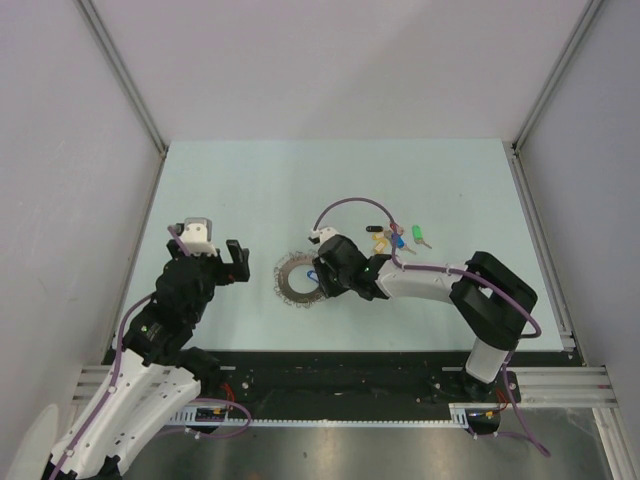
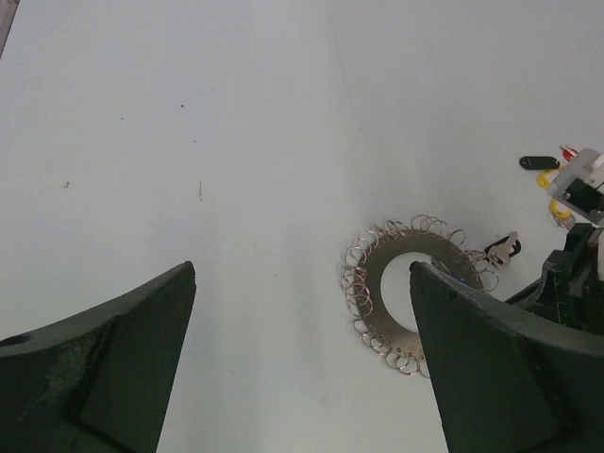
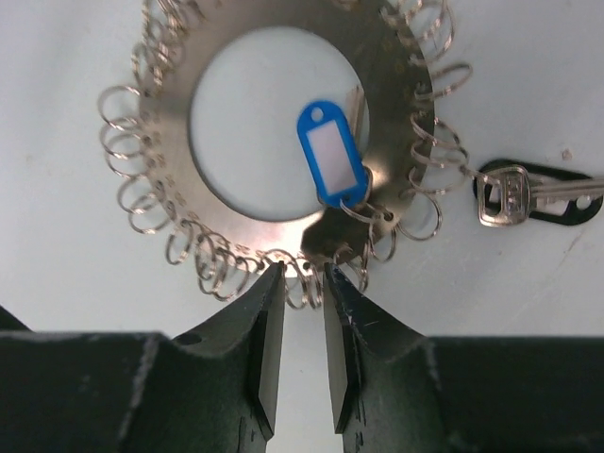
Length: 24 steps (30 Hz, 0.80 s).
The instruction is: Put the keys on the keyring
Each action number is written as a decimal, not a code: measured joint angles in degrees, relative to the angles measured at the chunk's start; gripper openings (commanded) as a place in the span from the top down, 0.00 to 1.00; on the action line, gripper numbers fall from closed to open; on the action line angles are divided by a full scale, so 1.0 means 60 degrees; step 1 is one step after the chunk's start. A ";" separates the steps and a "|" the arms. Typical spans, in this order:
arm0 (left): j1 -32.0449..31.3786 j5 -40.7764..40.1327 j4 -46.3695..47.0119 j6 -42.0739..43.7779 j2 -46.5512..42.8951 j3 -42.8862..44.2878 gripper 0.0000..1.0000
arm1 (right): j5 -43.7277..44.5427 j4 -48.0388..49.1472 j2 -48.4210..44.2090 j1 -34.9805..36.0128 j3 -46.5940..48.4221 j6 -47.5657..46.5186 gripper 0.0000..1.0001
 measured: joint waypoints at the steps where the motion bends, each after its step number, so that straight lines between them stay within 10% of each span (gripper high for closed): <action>1: 0.0000 0.0022 0.0000 0.0000 0.0000 0.0000 0.00 | -0.0004 -0.0098 0.0066 0.0000 0.0007 -0.0018 0.73; 24: 0.0029 0.0109 0.0004 0.0000 0.0051 -0.0011 0.00 | -0.0270 -0.2087 0.0000 0.0135 0.0831 -0.0685 0.70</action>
